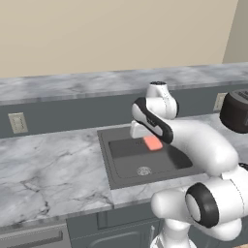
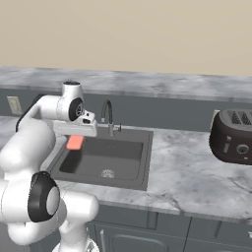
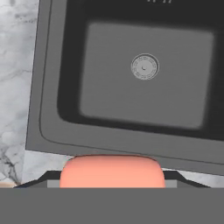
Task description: Pick up the bar soap and dish brush from the sink, and place them back in the cabinet, and close the cabinet doors.
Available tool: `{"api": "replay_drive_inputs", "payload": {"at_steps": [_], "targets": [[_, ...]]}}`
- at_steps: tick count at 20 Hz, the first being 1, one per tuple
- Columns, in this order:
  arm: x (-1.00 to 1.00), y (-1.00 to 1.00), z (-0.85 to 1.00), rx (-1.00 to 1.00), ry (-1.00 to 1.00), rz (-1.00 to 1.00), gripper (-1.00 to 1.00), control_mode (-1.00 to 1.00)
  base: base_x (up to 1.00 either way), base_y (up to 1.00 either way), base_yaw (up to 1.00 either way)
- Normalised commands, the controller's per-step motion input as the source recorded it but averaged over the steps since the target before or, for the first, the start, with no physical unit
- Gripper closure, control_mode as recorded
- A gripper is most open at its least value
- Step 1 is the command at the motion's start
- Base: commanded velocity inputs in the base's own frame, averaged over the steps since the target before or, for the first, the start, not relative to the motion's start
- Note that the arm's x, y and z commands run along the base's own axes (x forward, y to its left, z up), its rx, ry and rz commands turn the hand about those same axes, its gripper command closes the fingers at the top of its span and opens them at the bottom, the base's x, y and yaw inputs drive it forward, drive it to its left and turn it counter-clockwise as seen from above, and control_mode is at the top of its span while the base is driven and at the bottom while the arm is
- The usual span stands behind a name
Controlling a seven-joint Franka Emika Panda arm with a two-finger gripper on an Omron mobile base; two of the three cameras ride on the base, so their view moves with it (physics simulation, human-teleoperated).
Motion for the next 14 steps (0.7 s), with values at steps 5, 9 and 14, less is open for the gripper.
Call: {"api": "replay_drive_inputs", "payload": {"at_steps": [5, 9, 14], "targets": [[-0.38, -0.11, 0.25, 0.00, 0.00, 0.00, 1.00, -1.00, 0.00, 0.00, 0.00], [-0.48, -0.12, 0.18, 0.00, 0.00, 0.00, 1.00, -1.00, 0.00, 0.00, 0.00], [-0.44, -0.09, 0.24, 0.00, 0.00, 0.00, 1.00, -1.00, 0.00, 0.00, 0.00]]}}
